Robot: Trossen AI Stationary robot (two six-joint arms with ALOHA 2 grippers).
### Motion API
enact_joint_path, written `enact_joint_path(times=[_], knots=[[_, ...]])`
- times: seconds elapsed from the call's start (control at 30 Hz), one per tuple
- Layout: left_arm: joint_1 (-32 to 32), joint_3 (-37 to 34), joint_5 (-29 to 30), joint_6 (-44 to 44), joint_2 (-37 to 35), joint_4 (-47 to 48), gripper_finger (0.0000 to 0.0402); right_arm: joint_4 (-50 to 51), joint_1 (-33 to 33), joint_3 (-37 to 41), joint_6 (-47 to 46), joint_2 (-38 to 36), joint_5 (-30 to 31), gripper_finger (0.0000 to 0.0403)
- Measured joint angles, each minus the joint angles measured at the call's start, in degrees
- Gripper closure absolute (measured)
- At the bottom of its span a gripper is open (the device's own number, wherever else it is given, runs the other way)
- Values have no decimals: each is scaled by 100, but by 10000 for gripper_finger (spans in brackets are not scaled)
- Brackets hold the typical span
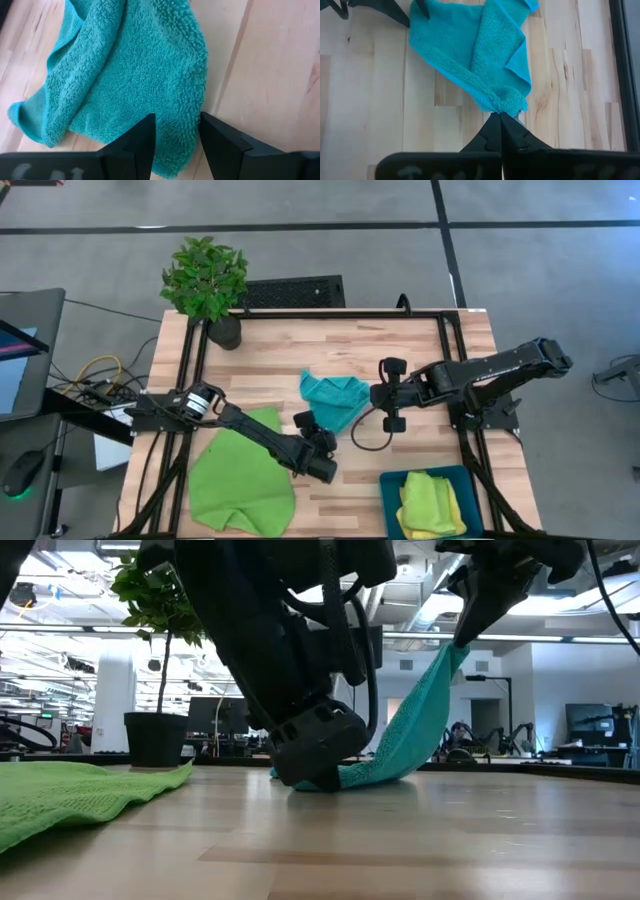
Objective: Fold microfiber towels
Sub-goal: Fold the blue towel
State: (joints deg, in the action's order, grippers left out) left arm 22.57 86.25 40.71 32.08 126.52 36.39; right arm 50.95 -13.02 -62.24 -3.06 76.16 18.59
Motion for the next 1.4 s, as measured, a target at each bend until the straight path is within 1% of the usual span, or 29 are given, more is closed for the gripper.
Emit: enact_joint_path(times=[0.17,0.27,0.37,0.47,0.53,0.7,0.9,0.97,1.1,1.23,1.3,1.4], knots=[[0,-15,25,-6,-3,60,263,-4,0,0,0,0,0,395],[-2,-15,-85,-40,-3,80,277,-10,0,0,-1,0,0,395],[-2,-17,-146,-38,-3,93,313,-12,0,0,-1,0,0,395],[-2,-17,-293,-99,-3,137,368,1,0,0,-1,0,0,395],[-2,-15,-339,-169,-3,198,392,39,0,0,-6,0,-2,395],[16,166,-475,-243,-111,1084,397,410,-9,-55,-156,0,-28,395],[-71,385,-414,-243,-660,1928,400,618,2,-68,-152,0,-26,395],[-165,385,-318,-247,-892,2057,400,631,2,-68,-152,0,-5,395],[-445,396,-100,-446,-1372,2176,401,633,1,-68,-146,0,395,395],[-920,396,30,-800,-1754,2170,401,646,107,-70,-102,0,840,395],[-1208,396,63,-929,-1924,2176,401,646,214,-70,-97,0,1173,395],[-1661,396,173,-1111,-2088,2169,401,646,424,-70,-99,0,1875,395]])
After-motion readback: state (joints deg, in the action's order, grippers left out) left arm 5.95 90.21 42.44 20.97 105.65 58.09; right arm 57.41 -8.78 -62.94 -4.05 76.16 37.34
